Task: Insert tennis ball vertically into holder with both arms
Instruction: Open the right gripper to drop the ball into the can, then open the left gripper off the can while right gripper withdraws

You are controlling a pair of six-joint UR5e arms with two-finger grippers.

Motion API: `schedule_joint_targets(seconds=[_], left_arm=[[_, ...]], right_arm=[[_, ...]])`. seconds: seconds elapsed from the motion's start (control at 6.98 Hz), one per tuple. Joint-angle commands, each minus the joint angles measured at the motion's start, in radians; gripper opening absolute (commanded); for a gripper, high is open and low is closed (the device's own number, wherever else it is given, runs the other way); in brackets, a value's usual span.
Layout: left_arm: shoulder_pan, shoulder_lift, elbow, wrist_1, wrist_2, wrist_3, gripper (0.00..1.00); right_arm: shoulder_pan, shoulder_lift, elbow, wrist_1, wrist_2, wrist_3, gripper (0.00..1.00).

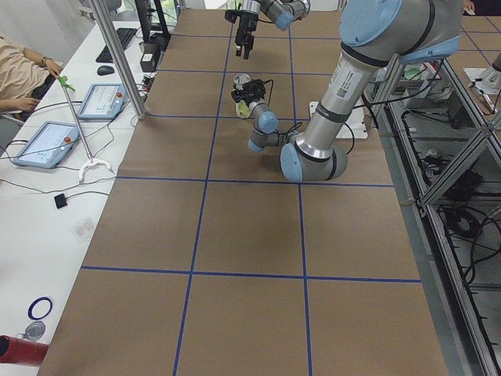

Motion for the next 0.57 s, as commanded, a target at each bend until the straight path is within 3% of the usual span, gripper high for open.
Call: schedule_joint_targets(seconds=[0.0, 0.43], left_arm=[[-0.002, 0.001, -0.032, 0.0, 0.0, -0.004, 0.99], [-0.011, 0.009, -0.118, -0.002, 0.002, -0.012, 0.99]], right_arm=[[0.034, 0.001, 0.002, -0.085, 0.021, -0.096, 1.0], [0.065, -0.011, -0.005, -0.241, 0.021, -0.291, 1.0]])
